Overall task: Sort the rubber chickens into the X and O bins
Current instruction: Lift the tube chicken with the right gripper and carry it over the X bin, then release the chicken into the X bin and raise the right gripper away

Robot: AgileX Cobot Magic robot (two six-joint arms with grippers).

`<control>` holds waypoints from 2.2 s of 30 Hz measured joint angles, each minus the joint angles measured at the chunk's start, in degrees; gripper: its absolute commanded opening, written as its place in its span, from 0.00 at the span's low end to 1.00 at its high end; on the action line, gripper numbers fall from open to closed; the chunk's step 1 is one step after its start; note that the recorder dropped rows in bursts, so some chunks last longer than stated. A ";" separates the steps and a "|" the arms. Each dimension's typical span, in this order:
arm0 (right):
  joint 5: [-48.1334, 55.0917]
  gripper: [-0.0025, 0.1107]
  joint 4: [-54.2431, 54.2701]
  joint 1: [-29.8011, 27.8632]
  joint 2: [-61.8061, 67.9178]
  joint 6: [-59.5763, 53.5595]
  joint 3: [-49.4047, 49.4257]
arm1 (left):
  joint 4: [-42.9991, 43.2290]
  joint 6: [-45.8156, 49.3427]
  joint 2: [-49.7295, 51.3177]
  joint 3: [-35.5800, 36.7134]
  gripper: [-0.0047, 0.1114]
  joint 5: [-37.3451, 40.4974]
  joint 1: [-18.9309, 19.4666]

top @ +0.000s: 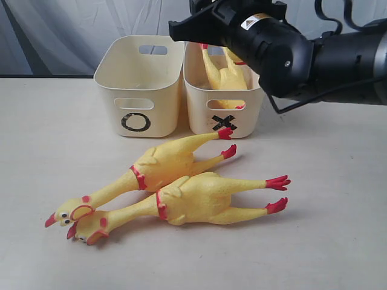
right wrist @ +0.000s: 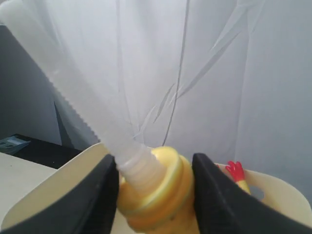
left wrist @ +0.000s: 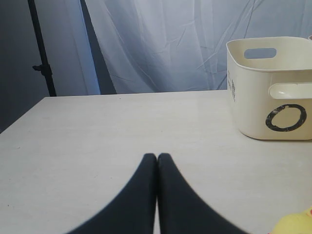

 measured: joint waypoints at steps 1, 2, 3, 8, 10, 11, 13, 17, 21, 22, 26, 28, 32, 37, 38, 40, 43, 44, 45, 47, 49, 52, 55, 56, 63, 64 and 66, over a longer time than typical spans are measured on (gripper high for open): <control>-0.50 0.01 0.02 0.00 0.72 0.92 -0.31 | 0.00 0.00 0.00 0.00 0.04 0.00 0.00; -0.87 0.01 0.14 0.00 1.66 2.02 -0.64 | 0.00 0.00 0.00 0.00 0.04 0.00 0.00; -1.23 0.01 0.14 0.00 2.63 3.01 -1.10 | 0.00 0.00 0.00 0.00 0.04 0.00 0.00; -1.87 0.01 2.53 0.00 7.12 4.80 -4.48 | 0.00 0.00 0.00 0.00 0.04 0.00 0.00; -1.87 0.01 5.04 0.00 8.49 4.93 -5.77 | 0.00 0.00 0.00 0.00 0.04 0.00 0.00; -1.87 0.01 6.72 0.00 9.17 4.93 -6.45 | 0.00 0.00 0.00 0.00 0.04 0.00 0.00; -1.87 0.01 10.04 0.00 10.16 4.82 -7.62 | 0.00 0.00 0.00 0.00 0.04 0.00 0.00; -1.87 0.01 13.36 0.00 11.88 4.81 -8.16 | 0.00 0.00 0.00 0.00 0.04 0.00 0.00; -1.75 0.01 15.34 0.00 12.94 4.73 -8.28 | 0.00 0.00 0.00 0.00 0.04 0.00 0.00; -1.62 0.01 15.77 0.00 13.18 4.68 -8.28 | 0.00 0.00 0.00 0.00 0.04 0.00 0.00; -1.14 0.01 16.38 0.00 14.16 4.68 -8.28 | 0.00 0.00 0.00 0.00 0.04 0.00 0.00; -0.73 0.01 16.61 0.00 14.51 4.68 -8.28 | 0.00 0.00 0.00 0.00 0.04 0.00 0.00; -0.45 0.02 16.73 0.00 14.73 4.68 -8.36 | 0.00 0.00 0.00 0.00 0.04 0.00 0.00; -0.34 0.15 18.41 0.00 14.95 4.68 -8.36 | 0.00 0.00 0.00 0.00 0.04 0.00 0.00; -0.34 0.23 18.43 0.00 14.95 4.68 -8.36 | 0.00 0.00 0.00 0.00 0.04 0.00 0.00; -0.34 0.38 18.55 0.00 14.95 4.68 -8.36 | 0.00 0.00 0.00 0.00 0.04 0.00 0.00; -0.63 0.57 19.13 0.00 14.95 4.68 -8.36 | 0.00 0.00 0.00 0.00 0.04 0.00 0.00; -0.77 0.58 19.44 0.00 14.95 4.68 -8.36 | 0.00 0.00 0.00 0.00 0.04 0.00 0.00; -1.31 0.57 19.78 0.00 14.95 4.68 -8.36 | 0.00 0.00 0.00 0.00 0.04 0.00 0.00; -2.57 0.57 20.68 0.00 14.95 4.68 -8.36 | 0.00 0.00 0.00 0.00 0.04 0.00 0.00; -3.05 0.57 20.91 0.00 14.95 4.68 -8.36 | 0.00 0.00 0.00 0.00 0.04 0.00 0.00; -3.05 0.57 21.05 0.00 14.95 4.68 -8.36 | 0.00 0.00 0.00 0.00 0.04 0.00 0.00; -3.05 0.57 21.09 0.00 13.02 2.87 -8.36 | 0.00 0.00 0.00 0.00 0.04 0.00 0.00; -3.05 0.57 21.09 0.00 12.17 1.58 -8.36 | 0.00 0.00 0.00 0.00 0.04 0.00 0.00; 0.22 0.21 35.94 0.00 0.85 -28.53 -8.36 | 0.00 0.00 0.00 0.00 0.04 0.00 0.00; 0.22 0.10 40.40 0.00 -0.98 -35.36 -8.36 | 0.00 0.00 0.00 0.00 0.04 0.00 0.00; -1.12 0.02 48.38 0.00 -3.64 -46.61 -8.36 | 0.00 0.00 0.00 0.00 0.04 0.00 0.00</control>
